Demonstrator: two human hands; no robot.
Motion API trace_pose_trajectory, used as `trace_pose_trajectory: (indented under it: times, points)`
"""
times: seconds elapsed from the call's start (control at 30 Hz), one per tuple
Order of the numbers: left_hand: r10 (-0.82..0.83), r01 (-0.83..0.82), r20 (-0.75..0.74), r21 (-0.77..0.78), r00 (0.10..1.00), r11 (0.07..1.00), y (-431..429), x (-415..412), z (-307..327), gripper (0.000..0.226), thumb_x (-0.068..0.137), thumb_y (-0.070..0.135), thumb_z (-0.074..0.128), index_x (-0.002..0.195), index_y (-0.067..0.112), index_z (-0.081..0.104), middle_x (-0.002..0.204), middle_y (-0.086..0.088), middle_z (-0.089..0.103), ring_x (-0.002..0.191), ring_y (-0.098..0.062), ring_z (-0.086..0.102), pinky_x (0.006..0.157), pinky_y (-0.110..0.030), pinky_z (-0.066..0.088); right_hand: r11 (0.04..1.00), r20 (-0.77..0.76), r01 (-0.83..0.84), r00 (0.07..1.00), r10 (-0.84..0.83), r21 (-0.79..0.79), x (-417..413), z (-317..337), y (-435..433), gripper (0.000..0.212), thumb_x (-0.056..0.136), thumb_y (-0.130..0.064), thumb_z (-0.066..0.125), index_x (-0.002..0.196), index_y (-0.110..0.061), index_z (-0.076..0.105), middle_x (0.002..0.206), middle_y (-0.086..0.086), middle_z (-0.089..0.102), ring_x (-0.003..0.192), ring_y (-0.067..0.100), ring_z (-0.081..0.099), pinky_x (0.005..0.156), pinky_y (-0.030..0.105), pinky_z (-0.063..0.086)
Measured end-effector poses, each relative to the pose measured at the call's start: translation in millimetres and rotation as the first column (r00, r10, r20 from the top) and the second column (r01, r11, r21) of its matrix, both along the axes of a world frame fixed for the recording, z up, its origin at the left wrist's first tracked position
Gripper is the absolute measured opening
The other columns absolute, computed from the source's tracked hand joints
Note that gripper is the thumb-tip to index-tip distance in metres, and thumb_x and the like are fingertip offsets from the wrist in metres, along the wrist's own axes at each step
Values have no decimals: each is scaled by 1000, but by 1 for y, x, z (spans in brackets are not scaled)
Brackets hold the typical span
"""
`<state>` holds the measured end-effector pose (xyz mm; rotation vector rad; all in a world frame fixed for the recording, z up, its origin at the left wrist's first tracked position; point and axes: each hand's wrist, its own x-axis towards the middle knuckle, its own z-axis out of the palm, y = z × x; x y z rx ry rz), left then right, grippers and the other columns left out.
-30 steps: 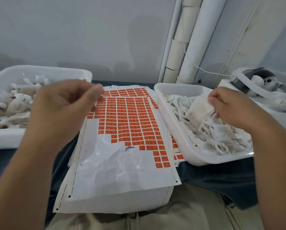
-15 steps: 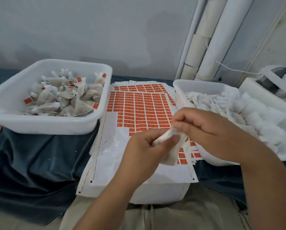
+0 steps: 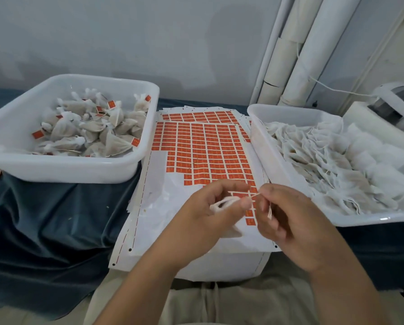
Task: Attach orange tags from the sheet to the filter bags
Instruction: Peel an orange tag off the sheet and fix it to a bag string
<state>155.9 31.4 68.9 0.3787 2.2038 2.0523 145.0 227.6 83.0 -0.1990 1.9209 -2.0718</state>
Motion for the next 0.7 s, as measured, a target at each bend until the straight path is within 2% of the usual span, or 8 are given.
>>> trace_pose_trajectory:
  times: [0.1, 0.17, 0.27, 0.4, 0.47, 0.53, 0.6, 0.7]
  points:
    - [52, -53, -82, -12, 995, 999, 4, 1, -1, 26, 91, 57, 56, 80, 37, 68, 86, 24, 70, 89, 3, 67, 73, -5, 48, 957, 59, -80, 993, 100, -277, 2, -6, 0, 33, 87, -28, 69, 63, -13, 52, 47, -1, 37, 40, 8, 27, 42, 20, 32]
    - [35, -41, -93, -55, 995, 998, 2, -1, -1, 31, 91, 57, 50, 74, 35, 64, 80, 29, 69, 84, 8, 66, 70, -2, 45, 877, 58, -85, 990, 127, -473, 3, -6, 3, 36, 83, -26, 79, 60, -17, 53, 44, -7, 39, 38, 5, 24, 38, 17, 32]
    - [-2, -13, -129, -114, 992, 993, 1, -3, -5, 33, 94, 57, 47, 74, 34, 59, 75, 29, 66, 78, 7, 64, 67, -1, 43, 810, 49, -49, 994, 96, -585, 7, -6, 0, 35, 83, -27, 81, 61, -20, 55, 45, -10, 41, 40, 4, 24, 38, 17, 32]
    - [3, -19, -126, -126, 992, 992, 2, -3, -11, 36, 94, 60, 44, 71, 36, 59, 73, 19, 65, 74, 0, 62, 67, -6, 47, 876, 29, 54, 999, -46, -480, 5, -9, -6, 33, 98, -32, 61, 69, -18, 57, 56, -5, 41, 46, 6, 37, 44, 19, 38]
    - [-51, 39, -123, -101, 991, 994, -1, -4, -12, 29, 98, 53, 50, 78, 39, 63, 76, 16, 66, 72, -3, 61, 68, -12, 50, 897, 56, 80, 997, -61, -435, 4, -7, -1, 31, 98, -34, 60, 72, -18, 58, 65, -3, 44, 51, 8, 42, 46, 20, 39]
    - [-118, 104, -113, -124, 987, 987, -6, -5, -10, 16, 99, 47, 57, 93, 40, 70, 84, 23, 69, 76, 0, 64, 68, -12, 51, 887, 70, 89, 995, -64, -454, 3, -5, 10, 30, 99, -34, 58, 73, -20, 60, 68, -4, 47, 53, 7, 44, 47, 20, 41]
    - [-164, 139, -96, -219, 982, 966, -7, -5, -10, 21, 97, 51, 57, 104, 39, 72, 93, 32, 69, 86, 2, 67, 71, -8, 49, 899, 40, 96, 995, -88, -428, 4, -3, 17, 31, 101, -32, 56, 73, -20, 61, 67, -4, 48, 52, 7, 45, 47, 19, 42]
    - [-242, 210, -67, -315, 968, 926, -8, -4, -12, 25, 99, 53, 54, 102, 35, 72, 88, 31, 68, 76, 1, 64, 66, -11, 47, 941, -61, 93, 991, -119, -326, 4, -4, 14, 33, 104, -34, 59, 76, -17, 64, 69, -1, 51, 55, 10, 47, 50, 21, 43]
